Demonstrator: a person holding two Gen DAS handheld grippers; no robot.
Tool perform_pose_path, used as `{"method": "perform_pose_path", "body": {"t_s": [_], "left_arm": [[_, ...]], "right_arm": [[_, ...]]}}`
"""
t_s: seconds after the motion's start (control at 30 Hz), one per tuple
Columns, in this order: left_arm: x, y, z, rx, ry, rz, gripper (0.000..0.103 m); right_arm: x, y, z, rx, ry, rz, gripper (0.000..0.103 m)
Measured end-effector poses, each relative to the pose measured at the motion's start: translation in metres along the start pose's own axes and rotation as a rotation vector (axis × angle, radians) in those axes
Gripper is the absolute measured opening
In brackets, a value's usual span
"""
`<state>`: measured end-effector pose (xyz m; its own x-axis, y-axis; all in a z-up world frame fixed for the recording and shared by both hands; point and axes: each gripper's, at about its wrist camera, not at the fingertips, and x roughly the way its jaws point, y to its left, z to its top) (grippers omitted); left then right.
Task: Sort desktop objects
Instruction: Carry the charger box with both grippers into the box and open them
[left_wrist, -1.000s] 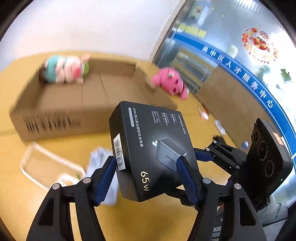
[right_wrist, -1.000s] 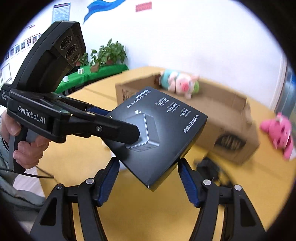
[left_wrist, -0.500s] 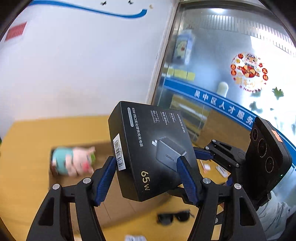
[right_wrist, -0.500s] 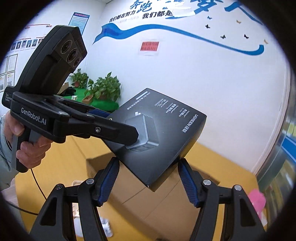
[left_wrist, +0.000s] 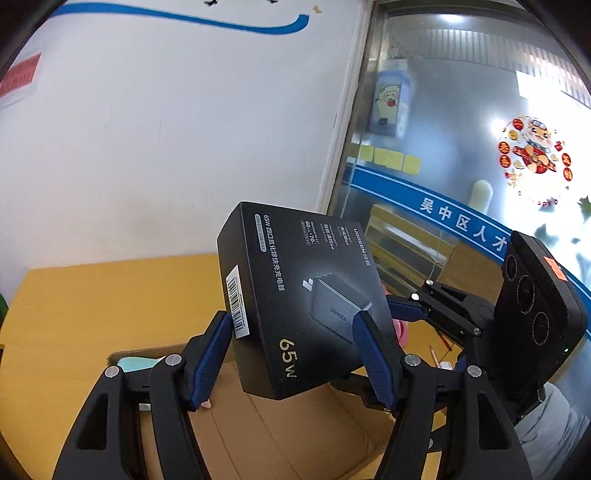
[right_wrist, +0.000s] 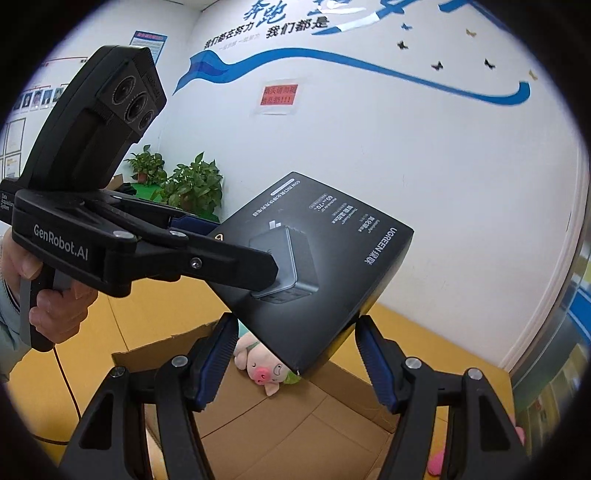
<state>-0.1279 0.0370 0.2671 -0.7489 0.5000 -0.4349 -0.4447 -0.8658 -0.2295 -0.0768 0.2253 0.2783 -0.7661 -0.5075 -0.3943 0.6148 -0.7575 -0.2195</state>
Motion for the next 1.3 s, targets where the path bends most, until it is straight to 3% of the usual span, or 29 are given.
{"method": "perform_pose_path", "body": {"t_s": [0.4, 0.63, 0.8, 1.03, 1.17, 1.23, 1.3], "left_arm": [[0.14, 0.058, -0.033, -0.127, 0.177, 0.003, 0.071], [0.21, 0.073, -0.063, -0.137, 0.302, 0.051, 0.071], [0.253, 0.076, -0.088, -0.164, 0.438, 0.097, 0.071], [0.293, 0.081, -0.123, -0.223, 0.598, 0.118, 0.064], [0.298, 0.087, -0.134, -0.263, 0.624, 0.108, 0.066], [0.295, 0.084, -0.132, -0.261, 0.625, 0.137, 0.064], [0.282, 0.08, -0.126, -0.243, 0.6, 0.152, 0.065]], "right_arm": [[0.114, -0.065, -0.067, 0.136, 0.164, 0.071, 0.065], [0.178, -0.095, -0.113, 0.266, 0.325, 0.145, 0.065], [0.218, -0.107, -0.142, 0.352, 0.452, 0.175, 0.065], [0.245, -0.1, -0.186, 0.394, 0.661, 0.14, 0.065], [0.246, -0.101, -0.2, 0.42, 0.678, 0.119, 0.066], [0.242, -0.104, -0.199, 0.432, 0.675, 0.105, 0.067], [0.236, -0.104, -0.194, 0.422, 0.668, 0.07, 0.074]]}}
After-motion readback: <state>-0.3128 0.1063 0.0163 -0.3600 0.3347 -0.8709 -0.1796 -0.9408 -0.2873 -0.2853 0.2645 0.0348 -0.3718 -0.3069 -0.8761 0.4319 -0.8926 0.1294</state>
